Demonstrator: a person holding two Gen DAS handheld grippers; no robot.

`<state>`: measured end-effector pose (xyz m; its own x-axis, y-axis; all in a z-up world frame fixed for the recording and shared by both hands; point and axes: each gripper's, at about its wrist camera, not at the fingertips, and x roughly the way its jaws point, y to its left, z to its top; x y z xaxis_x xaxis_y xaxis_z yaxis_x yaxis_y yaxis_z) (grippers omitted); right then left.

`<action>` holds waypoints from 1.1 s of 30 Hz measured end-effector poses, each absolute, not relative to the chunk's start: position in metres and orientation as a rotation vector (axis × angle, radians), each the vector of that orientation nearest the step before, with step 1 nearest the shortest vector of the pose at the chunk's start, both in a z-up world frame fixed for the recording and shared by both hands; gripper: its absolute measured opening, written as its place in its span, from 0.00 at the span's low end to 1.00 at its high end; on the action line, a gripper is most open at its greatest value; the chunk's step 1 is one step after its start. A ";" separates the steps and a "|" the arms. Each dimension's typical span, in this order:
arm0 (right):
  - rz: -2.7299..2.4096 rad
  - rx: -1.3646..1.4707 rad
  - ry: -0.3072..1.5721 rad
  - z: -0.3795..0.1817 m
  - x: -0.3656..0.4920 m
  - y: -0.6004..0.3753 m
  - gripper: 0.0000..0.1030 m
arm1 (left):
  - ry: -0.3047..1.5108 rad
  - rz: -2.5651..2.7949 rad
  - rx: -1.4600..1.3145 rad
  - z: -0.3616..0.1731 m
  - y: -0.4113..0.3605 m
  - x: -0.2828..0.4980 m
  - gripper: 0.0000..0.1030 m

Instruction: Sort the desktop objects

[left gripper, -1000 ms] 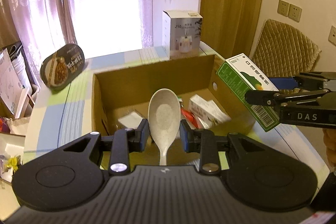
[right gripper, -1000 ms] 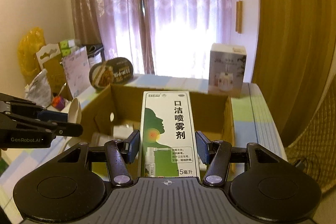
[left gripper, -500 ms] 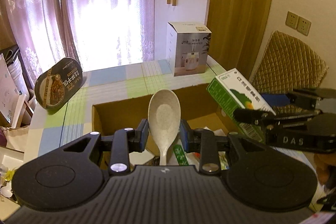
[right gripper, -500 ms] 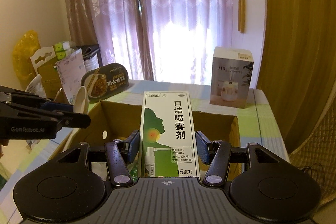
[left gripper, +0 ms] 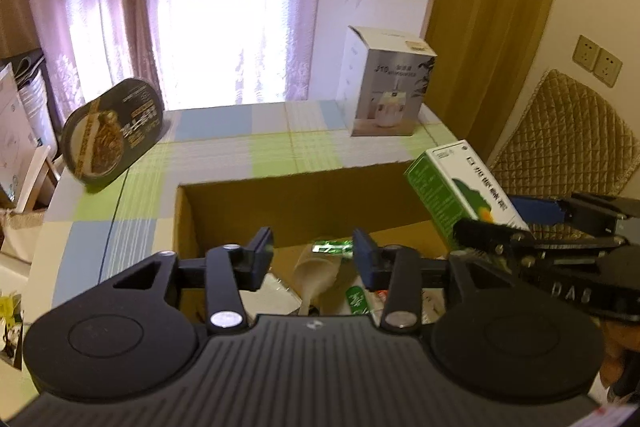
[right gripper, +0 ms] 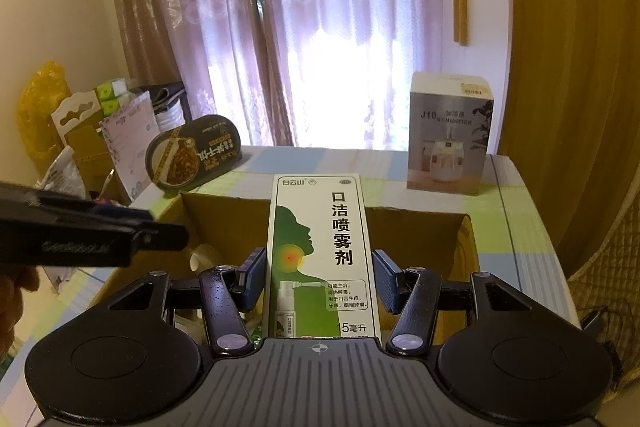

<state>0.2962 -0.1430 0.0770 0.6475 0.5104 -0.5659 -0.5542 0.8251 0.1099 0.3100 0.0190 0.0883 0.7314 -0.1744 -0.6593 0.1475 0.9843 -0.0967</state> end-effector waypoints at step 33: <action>0.534 -0.039 0.657 0.079 0.176 -0.214 0.98 | 0.708 -0.003 -0.145 0.078 0.017 0.154 0.99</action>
